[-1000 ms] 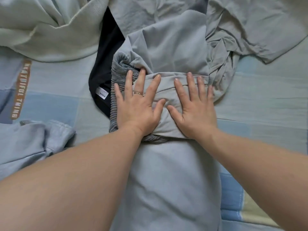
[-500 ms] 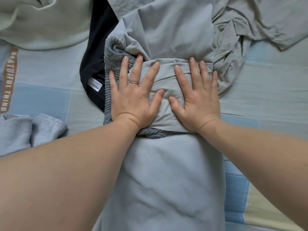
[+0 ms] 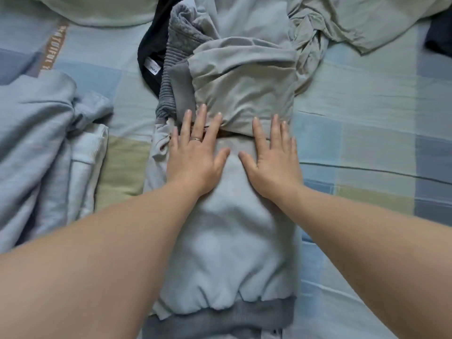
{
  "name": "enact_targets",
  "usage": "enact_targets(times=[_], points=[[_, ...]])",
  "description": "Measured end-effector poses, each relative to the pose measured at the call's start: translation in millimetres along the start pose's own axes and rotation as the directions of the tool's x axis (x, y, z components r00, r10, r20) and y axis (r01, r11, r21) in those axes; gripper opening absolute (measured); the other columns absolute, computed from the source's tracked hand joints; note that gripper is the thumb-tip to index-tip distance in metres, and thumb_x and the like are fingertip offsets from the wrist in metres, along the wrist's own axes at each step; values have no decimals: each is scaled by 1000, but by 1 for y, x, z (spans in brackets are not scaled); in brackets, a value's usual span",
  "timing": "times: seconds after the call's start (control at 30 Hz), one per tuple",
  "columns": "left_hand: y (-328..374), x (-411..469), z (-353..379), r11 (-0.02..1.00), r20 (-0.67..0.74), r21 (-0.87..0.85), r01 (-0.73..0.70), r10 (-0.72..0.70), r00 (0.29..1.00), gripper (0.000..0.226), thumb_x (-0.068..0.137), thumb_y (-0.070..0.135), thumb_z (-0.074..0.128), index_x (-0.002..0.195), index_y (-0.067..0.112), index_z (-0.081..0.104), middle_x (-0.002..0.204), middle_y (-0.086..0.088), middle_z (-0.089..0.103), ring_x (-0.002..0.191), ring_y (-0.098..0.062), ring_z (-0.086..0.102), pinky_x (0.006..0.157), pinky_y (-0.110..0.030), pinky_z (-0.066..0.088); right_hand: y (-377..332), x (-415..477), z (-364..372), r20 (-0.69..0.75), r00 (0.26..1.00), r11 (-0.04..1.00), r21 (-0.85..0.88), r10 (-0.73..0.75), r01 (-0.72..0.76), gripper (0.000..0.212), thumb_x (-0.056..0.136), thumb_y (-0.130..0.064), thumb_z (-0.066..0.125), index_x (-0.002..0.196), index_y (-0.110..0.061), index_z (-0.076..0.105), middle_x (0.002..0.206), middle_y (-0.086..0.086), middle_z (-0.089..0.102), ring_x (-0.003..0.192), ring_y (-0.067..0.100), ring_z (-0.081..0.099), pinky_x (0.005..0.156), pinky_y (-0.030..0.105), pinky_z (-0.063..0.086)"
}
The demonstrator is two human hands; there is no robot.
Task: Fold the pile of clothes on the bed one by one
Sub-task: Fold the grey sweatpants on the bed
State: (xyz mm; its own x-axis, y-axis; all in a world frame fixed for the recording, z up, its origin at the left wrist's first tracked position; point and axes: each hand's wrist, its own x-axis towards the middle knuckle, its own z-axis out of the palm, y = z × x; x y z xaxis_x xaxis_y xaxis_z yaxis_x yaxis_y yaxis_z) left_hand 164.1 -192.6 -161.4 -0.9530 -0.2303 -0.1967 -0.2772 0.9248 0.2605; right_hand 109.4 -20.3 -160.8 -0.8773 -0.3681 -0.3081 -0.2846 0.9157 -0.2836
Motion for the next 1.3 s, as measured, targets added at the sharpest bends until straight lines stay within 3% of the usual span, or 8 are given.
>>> enact_targets(times=[0.23, 0.5, 0.73, 0.83, 0.97, 1.03, 1.1, 1.3], points=[[-9, -108, 27, 997, 67, 49, -57, 53, 996, 69, 101, 57, 33, 161, 34, 9, 170, 0, -2, 156, -23, -4, 124, -45, -2, 4, -122, 48, 25, 1000, 994, -113, 1, 2, 71, 98, -64, 23, 160, -39, 1, 169, 10, -12, 155, 26, -13, 124, 49, -7], [-34, -212, 43, 993, 63, 56, -106, 102, 993, 64, 102, 55, 30, 160, 38, 11, 170, 1, -6, 156, -25, -6, 125, -44, -5, -13, -210, 84, -84, 974, 978, 22, 210, -209, 78, 98, -60, 38, 161, -31, 1, 168, 16, -9, 156, 30, -6, 124, 47, 3], [-35, -270, 56, 947, -146, -110, 301, -315, 938, 90, 93, 66, 42, 161, 18, 10, 169, -8, 9, 151, -31, 19, 119, -48, 18, -22, -250, 95, -219, 830, 844, 306, 513, -441, 101, 85, -63, 64, 158, -10, 20, 157, 13, 31, 139, 34, 33, 111, 46, 30], [-35, -271, 54, 910, -154, -277, 309, -360, 920, 98, 89, 62, 60, 160, 11, 15, 158, -16, 31, 135, -37, 39, 108, -46, 32, -17, -251, 89, -140, 800, 757, 451, 583, -473, 89, 78, -61, 75, 142, -9, 41, 138, 13, 51, 122, 36, 52, 95, 43, 43], [-39, -270, 44, 814, -37, -437, 383, -442, 896, 71, 84, 49, 75, 136, 10, 47, 129, -17, 62, 114, -39, 59, 86, -40, 42, -5, -250, 72, 17, 819, 707, 494, 573, -506, 63, 78, -53, 80, 117, -7, 62, 117, 13, 68, 109, 36, 62, 90, 42, 51], [-44, -274, 33, 773, 87, -457, 441, -454, 887, 49, 83, 47, 77, 109, 10, 58, 110, -15, 67, 105, -37, 61, 79, -38, 41, -1, -259, 62, 142, 828, 584, 646, 542, -492, 45, 80, -39, 83, 110, -9, 69, 107, 10, 72, 100, 31, 68, 88, 45, 57], [-50, -286, 19, 715, 234, -497, 491, -434, 870, 34, 84, 42, 78, 92, 15, 59, 95, -7, 66, 99, -32, 63, 74, -33, 39, 1, -277, 53, 248, 820, 437, 747, 516, -501, 28, 82, -26, 84, 100, -11, 70, 98, 9, 73, 83, 24, 72, 65, 35, 62], [-43, -385, -18, 551, 516, -529, 646, -395, 760, 40, 87, 23, 77, 120, 3, 67, 119, -10, 71, 110, -25, 66, 95, -34, 50, -8, -367, 27, 427, 750, 400, 654, 504, -642, 26, 77, -25, 87, 83, -15, 65, 85, 5, 69, 66, 14, 68, 56, 25, 53]])
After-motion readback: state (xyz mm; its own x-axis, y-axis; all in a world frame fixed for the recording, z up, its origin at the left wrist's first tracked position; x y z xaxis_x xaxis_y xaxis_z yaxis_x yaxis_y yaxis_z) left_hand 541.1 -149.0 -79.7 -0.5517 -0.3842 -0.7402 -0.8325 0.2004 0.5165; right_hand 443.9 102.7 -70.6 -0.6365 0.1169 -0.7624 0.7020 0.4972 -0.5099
